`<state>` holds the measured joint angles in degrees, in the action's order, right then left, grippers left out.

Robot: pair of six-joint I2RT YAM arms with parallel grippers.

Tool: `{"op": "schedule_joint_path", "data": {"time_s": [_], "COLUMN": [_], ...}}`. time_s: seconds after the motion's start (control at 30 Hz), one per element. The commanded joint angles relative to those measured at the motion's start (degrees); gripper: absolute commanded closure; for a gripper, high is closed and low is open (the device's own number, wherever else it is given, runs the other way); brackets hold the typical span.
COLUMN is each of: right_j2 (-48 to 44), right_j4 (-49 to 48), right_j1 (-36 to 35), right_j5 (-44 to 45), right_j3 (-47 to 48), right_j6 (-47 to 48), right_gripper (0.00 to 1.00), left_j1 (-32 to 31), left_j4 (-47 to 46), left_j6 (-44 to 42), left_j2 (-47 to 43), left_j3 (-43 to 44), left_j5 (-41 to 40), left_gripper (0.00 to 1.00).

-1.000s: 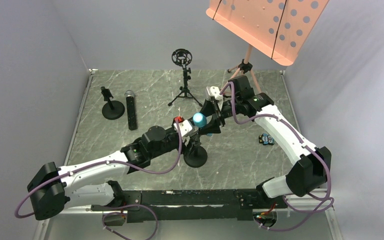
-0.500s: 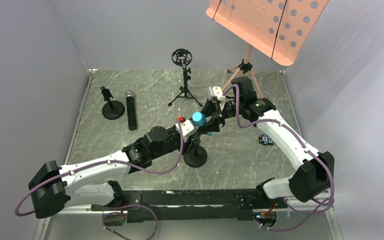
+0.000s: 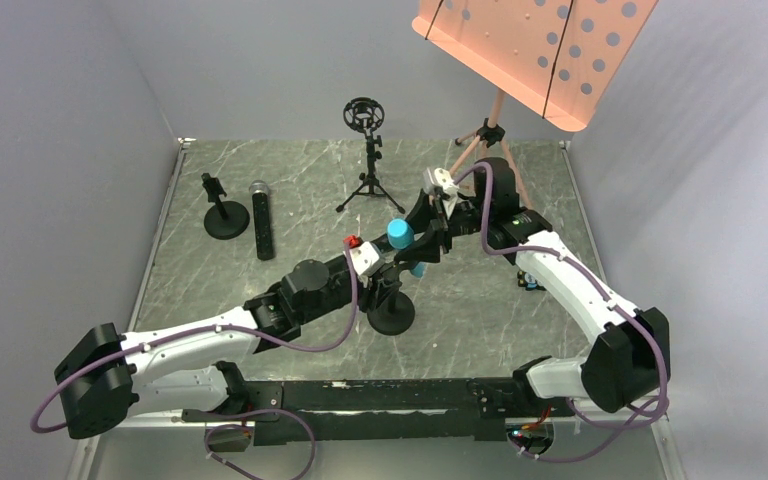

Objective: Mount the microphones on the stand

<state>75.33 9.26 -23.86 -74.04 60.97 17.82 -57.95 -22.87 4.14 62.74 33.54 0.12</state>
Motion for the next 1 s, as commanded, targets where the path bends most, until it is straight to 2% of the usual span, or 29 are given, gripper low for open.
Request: {"op": "schedule_joint_path", "data": {"time_s": [0.0,0.17,0.23,0.3,0.97], "right_j2": [-1.96,-2.12,-2.04,-1.95,-1.93], "right_j4": [-16.54,-40.36,-48.59,-52.57,-48.94], "right_j1": [1.90,2.41,2.43,2.36,-1.28], "right_j5": [-1.85,-1.63,-1.13,-0.57,-2.07], "right_j3": [-5.19,-13.96,-16.85,-18.25,-19.79], "right_j6": [-16.19,-37.17,-42.82,-45.24,-41.12], "right_gripper": [0.71,0.73,0.73,0.74,0.75], "left_j1": [0.21,0.21,0.21,0.21,0.30], "left_j4": [-5.19,-6.48,-6.68,-6.90,-10.23], "left_j6": [3.21,3.89,4.16,4.26,5.92], "left_j2": [-1.48,-1.39,-1.31,-1.30,-1.30], "left_j3": [-1.59,-2.20,-2.33,-2.42,-3.87], "left_j5": [-3.13,-3.23,-3.28,-3.39,-2.05], "left_gripper": [0.76,0.78,0.78,0.79,0.92]}}
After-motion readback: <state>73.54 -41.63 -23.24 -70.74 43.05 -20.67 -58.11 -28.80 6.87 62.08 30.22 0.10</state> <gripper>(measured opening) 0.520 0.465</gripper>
